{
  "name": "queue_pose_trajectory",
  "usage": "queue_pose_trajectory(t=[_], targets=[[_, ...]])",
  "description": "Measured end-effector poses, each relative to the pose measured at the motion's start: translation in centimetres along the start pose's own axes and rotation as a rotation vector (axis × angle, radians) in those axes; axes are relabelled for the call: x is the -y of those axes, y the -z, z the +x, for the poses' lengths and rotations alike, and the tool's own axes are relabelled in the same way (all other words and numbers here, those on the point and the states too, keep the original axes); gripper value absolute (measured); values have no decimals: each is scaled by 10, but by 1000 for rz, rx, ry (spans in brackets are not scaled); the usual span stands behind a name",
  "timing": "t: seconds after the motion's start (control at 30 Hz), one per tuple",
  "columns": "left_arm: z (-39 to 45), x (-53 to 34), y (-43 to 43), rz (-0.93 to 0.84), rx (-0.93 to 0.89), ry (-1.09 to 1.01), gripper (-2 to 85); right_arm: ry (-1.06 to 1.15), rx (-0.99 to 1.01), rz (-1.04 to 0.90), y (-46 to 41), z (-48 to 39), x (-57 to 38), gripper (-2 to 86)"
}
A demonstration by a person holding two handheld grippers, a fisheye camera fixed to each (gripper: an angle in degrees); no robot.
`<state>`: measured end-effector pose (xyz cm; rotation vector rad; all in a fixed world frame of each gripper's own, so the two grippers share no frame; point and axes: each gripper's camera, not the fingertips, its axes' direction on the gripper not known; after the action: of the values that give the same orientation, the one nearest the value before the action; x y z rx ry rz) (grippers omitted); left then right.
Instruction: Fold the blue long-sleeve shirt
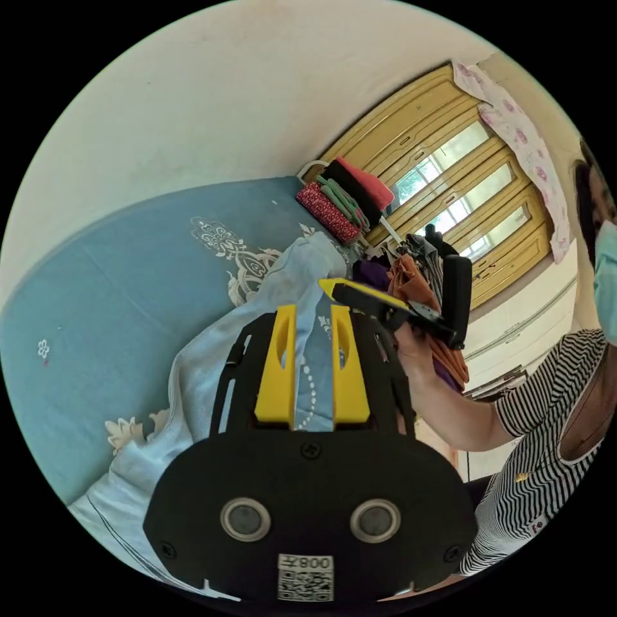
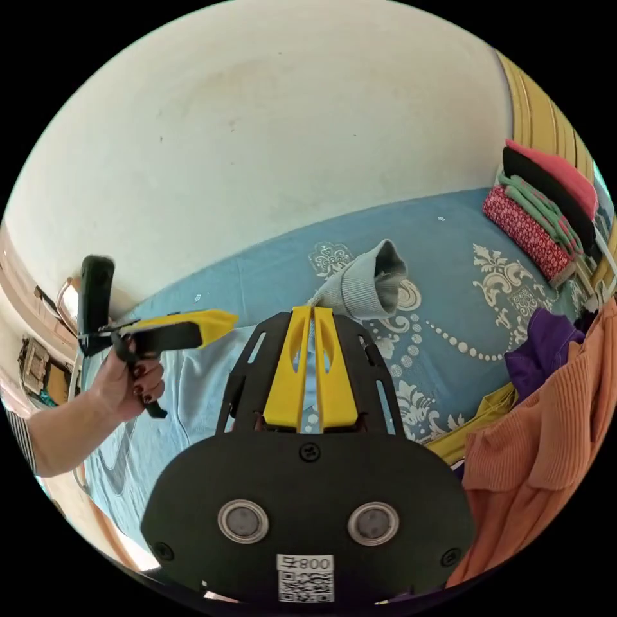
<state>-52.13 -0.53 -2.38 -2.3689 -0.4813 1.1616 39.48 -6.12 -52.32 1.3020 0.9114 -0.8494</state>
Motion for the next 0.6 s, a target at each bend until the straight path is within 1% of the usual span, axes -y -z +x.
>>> queue_pose_trajectory(t=[0.07, 0.13, 0.2, 0.3, 0.4, 0.47, 0.6], targets=[[-26, 16, -31, -33, -75, 43, 110, 75, -4, -14, -3, -16, -23, 6], [-41, 21, -47, -23, -136, 67, 120, 129, -11, -40, -8, -25, -39, 5], [-50, 23, -62, -30, -140, 66, 124, 153, 9, -44, -11, -29, -54, 5], [-61, 21, -97, -107, -139, 43, 121, 190, 13, -69, -19, -33, -74, 5], [-67, 11, -130, -190, -98, -1, 91, 216, 18, -87, -26, -33, -88, 6], [-76, 1, -151, -239, -63, -35, 51, 226, 40, -104, -30, -32, -97, 7], [-96, -16, -160, -192, -72, -30, 37, 196, 55, -105, -24, -23, -112, 10]])
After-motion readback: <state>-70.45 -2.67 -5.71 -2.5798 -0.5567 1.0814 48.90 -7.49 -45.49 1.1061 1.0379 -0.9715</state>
